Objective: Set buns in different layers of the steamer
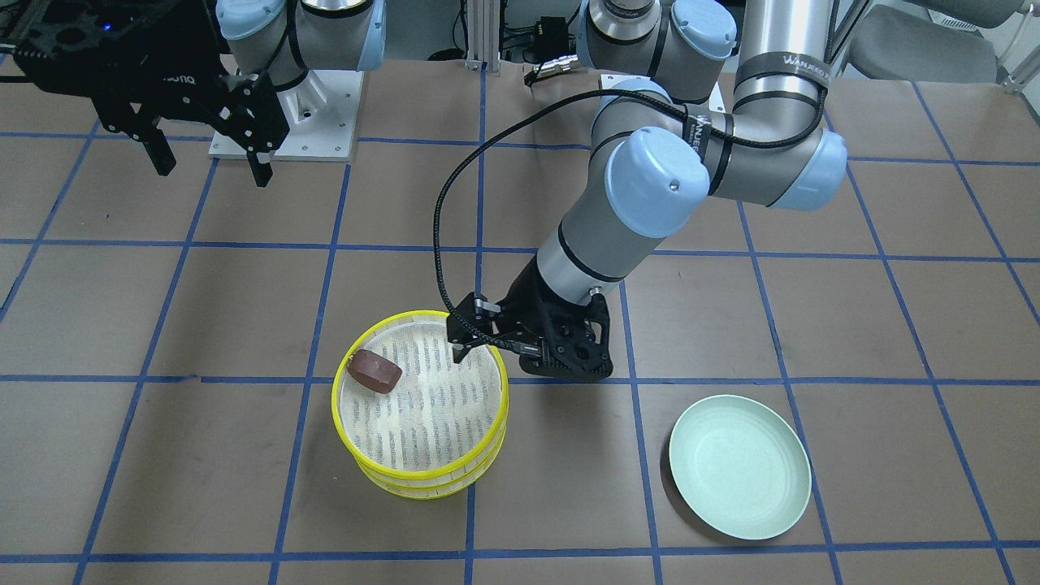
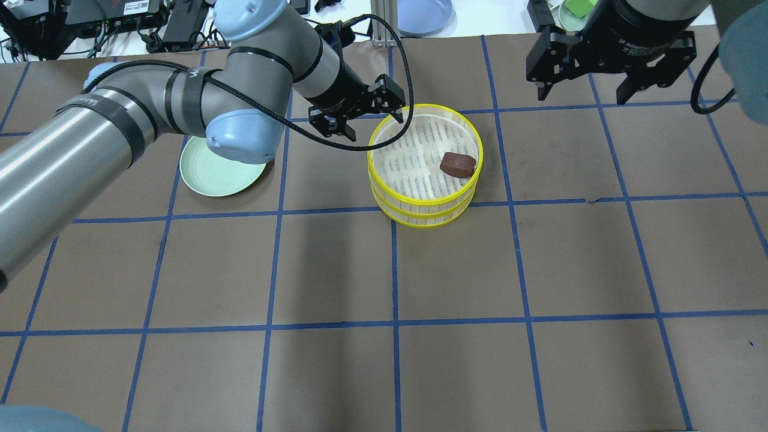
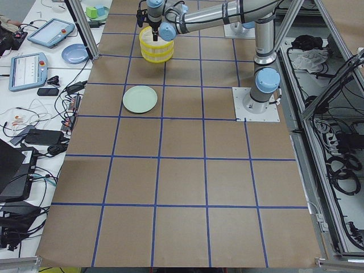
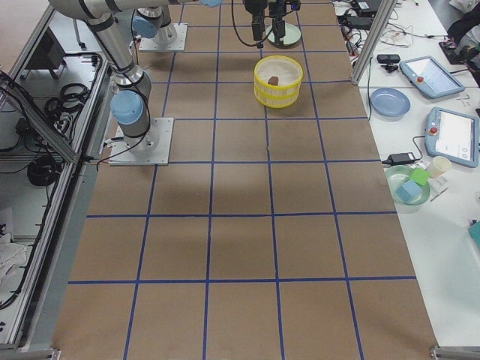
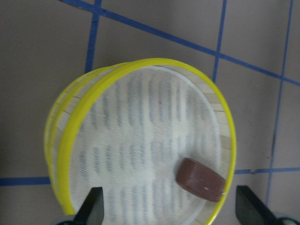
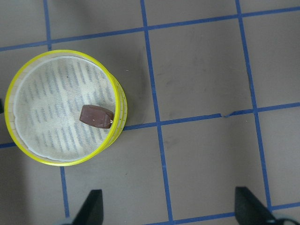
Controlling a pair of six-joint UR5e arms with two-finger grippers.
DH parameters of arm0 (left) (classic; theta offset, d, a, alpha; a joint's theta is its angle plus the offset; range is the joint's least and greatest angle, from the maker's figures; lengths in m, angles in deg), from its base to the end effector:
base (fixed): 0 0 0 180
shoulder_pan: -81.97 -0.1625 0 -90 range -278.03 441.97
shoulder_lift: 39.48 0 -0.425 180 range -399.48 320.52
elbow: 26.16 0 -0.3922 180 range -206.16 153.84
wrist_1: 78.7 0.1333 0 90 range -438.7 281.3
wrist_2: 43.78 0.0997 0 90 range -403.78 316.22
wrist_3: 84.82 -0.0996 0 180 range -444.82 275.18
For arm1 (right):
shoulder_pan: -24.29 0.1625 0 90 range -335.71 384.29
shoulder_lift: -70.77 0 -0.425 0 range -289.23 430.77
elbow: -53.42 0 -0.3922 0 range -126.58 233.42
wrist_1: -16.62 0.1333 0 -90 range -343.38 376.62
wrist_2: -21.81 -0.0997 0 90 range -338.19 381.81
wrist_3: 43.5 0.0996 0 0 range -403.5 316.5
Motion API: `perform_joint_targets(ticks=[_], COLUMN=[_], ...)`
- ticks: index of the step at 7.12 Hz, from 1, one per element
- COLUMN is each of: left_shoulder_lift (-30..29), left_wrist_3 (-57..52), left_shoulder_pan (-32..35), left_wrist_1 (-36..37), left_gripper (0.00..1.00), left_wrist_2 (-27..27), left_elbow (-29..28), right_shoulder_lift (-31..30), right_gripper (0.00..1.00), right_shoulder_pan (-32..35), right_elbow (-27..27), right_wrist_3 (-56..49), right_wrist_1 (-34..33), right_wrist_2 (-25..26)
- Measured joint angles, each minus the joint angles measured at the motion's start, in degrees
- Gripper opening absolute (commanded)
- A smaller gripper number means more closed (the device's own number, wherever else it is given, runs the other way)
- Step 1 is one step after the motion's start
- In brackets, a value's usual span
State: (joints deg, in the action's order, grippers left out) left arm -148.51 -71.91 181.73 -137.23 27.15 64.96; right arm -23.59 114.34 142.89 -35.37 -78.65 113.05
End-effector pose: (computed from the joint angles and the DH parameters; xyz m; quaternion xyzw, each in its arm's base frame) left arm -0.2691 -0.5859 0.3564 0.0106 -0.9815 0.0630 0.1807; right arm 0.1316 -0.4740 0.5393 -0.0711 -0.9935 0.0891 0.0044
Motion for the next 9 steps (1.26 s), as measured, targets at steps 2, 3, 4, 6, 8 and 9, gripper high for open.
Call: perform_joint_targets(ticks=[2, 3, 4, 6, 8, 9], left_shoulder_lift=[5.5, 8.9, 12.2, 18.8, 22.6, 23.0], left_wrist_3=[-13.3, -16.3, -17.4, -17.6, -17.3, -17.5], left_shoulder_pan=[-3.7, -4.9, -6.1, -7.5, -8.0, -8.6], left_wrist_1=[-10.9, -17.2, -22.7, -32.2, -35.6, -35.8], left_gripper=[1.0, 1.0, 1.0, 1.0, 1.0, 1.0], left_wrist_2=[11.0, 16.3, 19.7, 20.9, 20.0, 19.6], left_elbow=[-1.3, -1.8, -2.1, -2.8, -3.0, -2.9], right_shoulder_lift=[0.0, 0.0, 0.0, 0.0, -0.2, -0.2], right_gripper=[1.0, 1.0, 1.0, 1.0, 1.0, 1.0], right_shoulder_pan=[-0.9, -1.0, -1.0, -0.8, 0.3, 1.2], right_elbow=[1.1, 1.2, 1.4, 1.7, 1.8, 1.8], right_wrist_3=[0.0, 0.0, 0.0, 0.1, 0.4, 0.6], right_wrist_1=[-0.6, -0.8, -0.9, -1.3, -0.8, -0.6], right_wrist_2=[0.2, 0.2, 0.1, -0.6, -1.1, -1.0])
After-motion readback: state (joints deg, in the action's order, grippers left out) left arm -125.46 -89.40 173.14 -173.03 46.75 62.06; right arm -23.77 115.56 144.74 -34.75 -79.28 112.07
